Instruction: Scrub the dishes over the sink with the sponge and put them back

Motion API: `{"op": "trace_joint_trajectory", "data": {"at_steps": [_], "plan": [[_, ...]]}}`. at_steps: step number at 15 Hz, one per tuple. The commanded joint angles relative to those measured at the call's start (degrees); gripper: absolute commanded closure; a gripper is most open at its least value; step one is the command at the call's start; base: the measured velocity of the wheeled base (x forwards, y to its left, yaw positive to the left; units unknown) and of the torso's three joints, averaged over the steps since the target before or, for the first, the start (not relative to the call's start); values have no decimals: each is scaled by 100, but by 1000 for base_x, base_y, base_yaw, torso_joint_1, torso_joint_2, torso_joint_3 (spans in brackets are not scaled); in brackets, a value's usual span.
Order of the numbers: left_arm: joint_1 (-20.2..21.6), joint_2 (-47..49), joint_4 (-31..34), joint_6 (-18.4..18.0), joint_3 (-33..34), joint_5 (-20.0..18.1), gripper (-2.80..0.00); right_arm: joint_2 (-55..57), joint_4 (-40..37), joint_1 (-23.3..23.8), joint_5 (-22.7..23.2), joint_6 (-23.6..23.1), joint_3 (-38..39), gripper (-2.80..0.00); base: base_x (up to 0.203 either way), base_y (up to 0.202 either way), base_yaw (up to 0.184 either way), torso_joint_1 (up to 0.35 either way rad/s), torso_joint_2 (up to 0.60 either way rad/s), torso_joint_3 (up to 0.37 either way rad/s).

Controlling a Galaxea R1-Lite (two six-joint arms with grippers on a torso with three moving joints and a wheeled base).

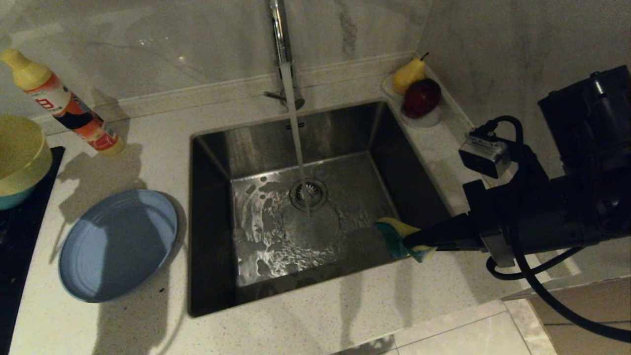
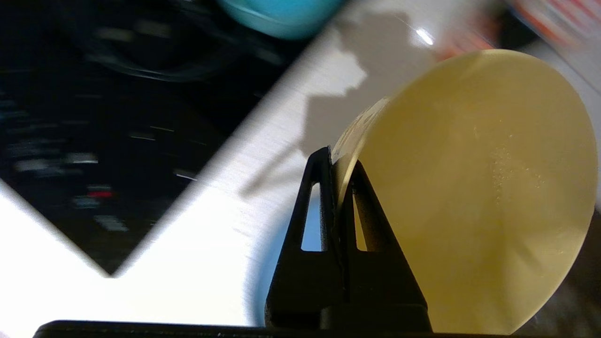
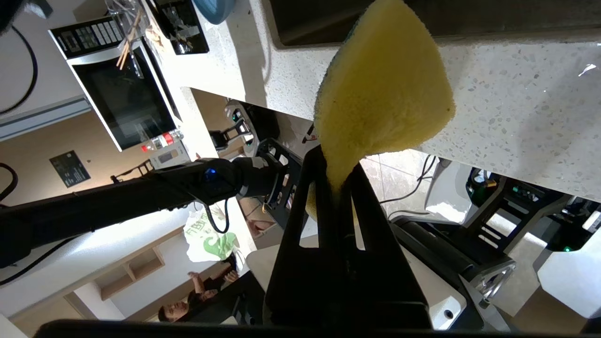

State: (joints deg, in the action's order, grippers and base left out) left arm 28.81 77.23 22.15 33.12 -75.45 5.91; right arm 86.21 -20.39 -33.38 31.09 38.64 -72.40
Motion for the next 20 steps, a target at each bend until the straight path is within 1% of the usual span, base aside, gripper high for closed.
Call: {"op": "trace_joint_trajectory", "data": {"at_steps": [1, 2, 6, 8, 9, 10, 12, 15, 20], "plan": [[759, 349, -10, 145, 44, -83, 0, 2, 0, 7, 12, -14, 31, 0, 0, 0, 0, 0, 0, 0], [993, 552, -20, 245, 51, -129, 0, -7, 0, 72, 15, -18, 38, 0, 0, 0, 0, 0, 0, 0], [1711, 1423, -26, 496, 87, -235, 0, 27, 9, 196, 34, -41, 112, 0, 0, 0, 0, 0, 0, 0], [2062, 1651, -43, 560, 62, -499, 0, 27, 9, 200, 38, -41, 103, 0, 0, 0, 0, 0, 0, 0], [2183, 1793, -120, 562, 34, -535, 0, 27, 9, 200, 38, -41, 112, 0, 0, 0, 0, 0, 0, 0], [2312, 1936, -341, 564, 40, -565, 0, 36, 9, 200, 38, -41, 121, 0, 0, 0, 0, 0, 0, 0], [2437, 2146, -478, 564, 58, -646, 0, 45, 9, 197, 38, -33, 121, 0, 0, 0, 0, 0, 0, 0], [2555, 2398, -509, 524, 16, -902, 0, 27, 9, 191, 38, -32, 121, 0, 0, 0, 0, 0, 0, 0], [2655, 2796, -683, 529, -3, -952, 0, 36, 9, 191, 38, -24, 121, 0, 0, 0, 0, 0, 0, 0]]}}
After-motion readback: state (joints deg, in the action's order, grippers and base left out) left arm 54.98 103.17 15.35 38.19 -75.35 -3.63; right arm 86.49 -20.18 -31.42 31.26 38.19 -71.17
